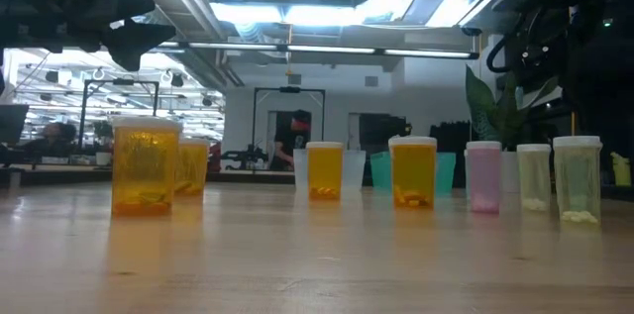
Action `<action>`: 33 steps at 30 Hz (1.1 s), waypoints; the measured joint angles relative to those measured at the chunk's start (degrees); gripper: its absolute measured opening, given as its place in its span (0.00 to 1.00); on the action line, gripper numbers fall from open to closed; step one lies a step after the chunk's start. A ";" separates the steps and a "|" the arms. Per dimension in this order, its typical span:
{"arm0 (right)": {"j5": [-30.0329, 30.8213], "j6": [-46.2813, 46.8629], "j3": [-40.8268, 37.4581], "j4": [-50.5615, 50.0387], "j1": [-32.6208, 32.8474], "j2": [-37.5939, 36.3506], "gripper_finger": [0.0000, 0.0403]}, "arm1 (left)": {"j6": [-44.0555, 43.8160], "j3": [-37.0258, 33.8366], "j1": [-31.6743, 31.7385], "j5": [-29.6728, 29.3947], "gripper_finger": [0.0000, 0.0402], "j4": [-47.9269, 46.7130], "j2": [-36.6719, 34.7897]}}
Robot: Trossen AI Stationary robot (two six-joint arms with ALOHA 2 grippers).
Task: Pick and place medicine bottles into bin by pill shape (circle, oval)
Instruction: Put the small blue pill bottle into the blue bin
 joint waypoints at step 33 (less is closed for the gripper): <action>2.95 -0.10 -0.04 3.92 0.00 4.64 0.56 | 0.00 0.00 0.02 0.02 0.63 -0.01 0.01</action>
